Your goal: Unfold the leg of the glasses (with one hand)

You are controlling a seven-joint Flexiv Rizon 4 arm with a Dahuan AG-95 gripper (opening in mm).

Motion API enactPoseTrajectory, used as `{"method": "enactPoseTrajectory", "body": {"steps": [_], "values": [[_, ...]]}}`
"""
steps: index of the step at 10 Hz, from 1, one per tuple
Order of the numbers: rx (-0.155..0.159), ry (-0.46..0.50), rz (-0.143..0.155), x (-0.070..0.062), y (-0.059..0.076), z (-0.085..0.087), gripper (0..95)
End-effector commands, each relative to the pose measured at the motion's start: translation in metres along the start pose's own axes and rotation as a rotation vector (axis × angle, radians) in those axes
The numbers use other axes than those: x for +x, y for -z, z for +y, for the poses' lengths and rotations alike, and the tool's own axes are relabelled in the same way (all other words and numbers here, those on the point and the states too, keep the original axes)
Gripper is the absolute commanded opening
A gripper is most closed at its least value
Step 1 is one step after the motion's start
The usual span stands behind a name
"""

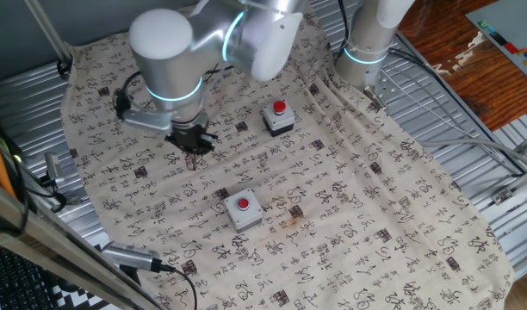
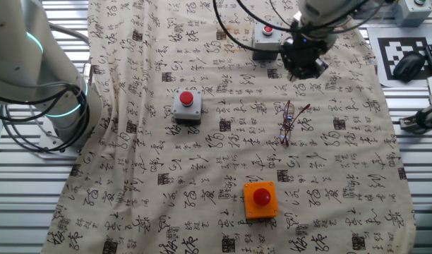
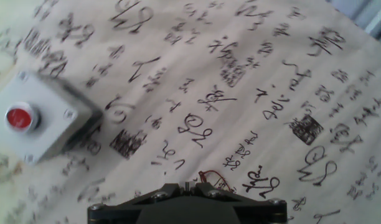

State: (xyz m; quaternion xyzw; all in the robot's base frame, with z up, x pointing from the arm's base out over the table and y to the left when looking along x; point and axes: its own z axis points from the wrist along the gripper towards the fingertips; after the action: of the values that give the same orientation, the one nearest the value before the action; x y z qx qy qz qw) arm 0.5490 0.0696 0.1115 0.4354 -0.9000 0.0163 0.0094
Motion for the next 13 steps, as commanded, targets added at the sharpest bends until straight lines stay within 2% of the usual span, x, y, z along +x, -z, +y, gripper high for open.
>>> {"method": "enactPoseTrajectory", "body": {"steps": [1, 3, 7, 10, 11, 13], "values": [[0.015, 0.196, 0.005, 0.0050, 0.0034, 0.0035, 0.0], [0.043, 0.150, 0.035, 0.0050, 0.0034, 0.0035, 0.0], [0.027, 0.248, 0.021, 0.0050, 0.0034, 0.0035, 0.0], [0.028, 0.216, 0.023, 0.0050, 0.0034, 0.0035, 0.0], [0.039, 0.201, 0.039, 0.0043, 0.0030, 0.0041, 0.0], [0.042, 0.206, 0.045, 0.0045, -0.0016, 0.0055, 0.0]]}}
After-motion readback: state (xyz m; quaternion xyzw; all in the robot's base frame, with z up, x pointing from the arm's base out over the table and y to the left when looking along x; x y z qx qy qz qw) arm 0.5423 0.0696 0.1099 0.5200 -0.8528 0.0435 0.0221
